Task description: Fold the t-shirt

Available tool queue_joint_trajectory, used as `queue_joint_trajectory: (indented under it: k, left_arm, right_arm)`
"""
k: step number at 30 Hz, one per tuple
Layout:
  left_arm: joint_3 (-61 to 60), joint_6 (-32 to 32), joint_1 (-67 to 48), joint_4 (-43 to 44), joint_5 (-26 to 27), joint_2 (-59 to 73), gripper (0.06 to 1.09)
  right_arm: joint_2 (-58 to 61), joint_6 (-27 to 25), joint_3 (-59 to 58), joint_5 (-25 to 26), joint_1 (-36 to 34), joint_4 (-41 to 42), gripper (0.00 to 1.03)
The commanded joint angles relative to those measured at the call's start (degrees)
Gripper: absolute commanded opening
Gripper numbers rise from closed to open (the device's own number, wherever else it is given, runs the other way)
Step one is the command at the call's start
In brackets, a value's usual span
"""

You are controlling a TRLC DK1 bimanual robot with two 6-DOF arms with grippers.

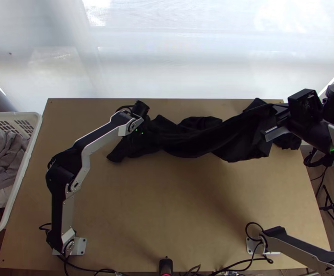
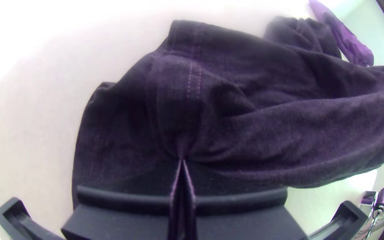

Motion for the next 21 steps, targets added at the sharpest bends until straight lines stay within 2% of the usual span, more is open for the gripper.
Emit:
queue_joint_trajectory:
  k: [1,14,21]
  left_arm:
    - [0.43,0.33,1.21,-0.12,-0.06,-2.59,0.09]
    - [1.48,0.24,6.13,-0.38,0.2,-19.38,0.09]
    - [12.12,0.24,13.6,-5.04,0.55,-26.41,0.09]
  right_arm:
    - [-0.64,-0.02,-0.86,0.36,-0.06,0.02,0.03]
    - [0.15,-0.37,0.28,1.15,-0.15,1.16,0.03]
    - [3.06,-1.43,3.53,1.5,-2.96,3.98,0.03]
